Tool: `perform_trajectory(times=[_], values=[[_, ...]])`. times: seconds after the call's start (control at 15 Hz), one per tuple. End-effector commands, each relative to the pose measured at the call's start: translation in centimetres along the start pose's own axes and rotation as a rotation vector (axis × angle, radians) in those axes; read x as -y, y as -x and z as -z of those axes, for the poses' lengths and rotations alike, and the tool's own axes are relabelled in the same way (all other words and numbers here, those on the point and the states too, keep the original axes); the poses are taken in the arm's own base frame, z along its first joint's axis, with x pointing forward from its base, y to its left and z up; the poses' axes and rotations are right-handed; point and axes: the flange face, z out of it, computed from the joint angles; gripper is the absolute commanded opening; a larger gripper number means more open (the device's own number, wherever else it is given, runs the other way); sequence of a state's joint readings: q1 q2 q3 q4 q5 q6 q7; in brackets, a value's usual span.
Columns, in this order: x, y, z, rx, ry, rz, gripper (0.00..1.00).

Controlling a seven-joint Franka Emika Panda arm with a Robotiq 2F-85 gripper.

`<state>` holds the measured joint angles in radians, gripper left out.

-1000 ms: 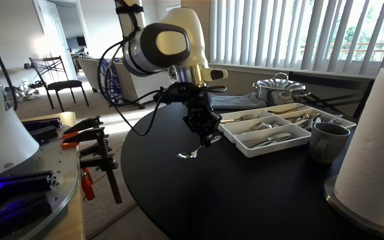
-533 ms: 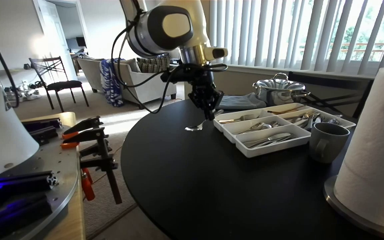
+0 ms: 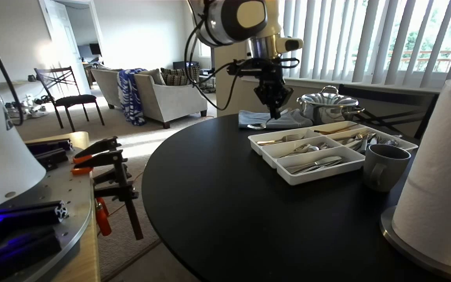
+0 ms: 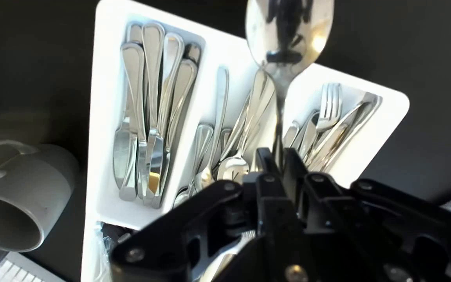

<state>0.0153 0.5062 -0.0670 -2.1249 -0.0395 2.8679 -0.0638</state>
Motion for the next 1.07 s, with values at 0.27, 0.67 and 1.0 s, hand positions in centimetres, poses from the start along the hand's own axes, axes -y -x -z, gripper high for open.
perform_trajectory(times=[0.27, 0.67, 1.0], values=[[-0.7, -5.5, -6.3, -0.097, 0.013, -0.037, 0.03], [-1.2, -6.1, -9.0, -0.209, 0.029, -0.036, 0.03], [-1.5, -6.1, -10.2, -0.192, 0.026, -0.045, 0.47]])
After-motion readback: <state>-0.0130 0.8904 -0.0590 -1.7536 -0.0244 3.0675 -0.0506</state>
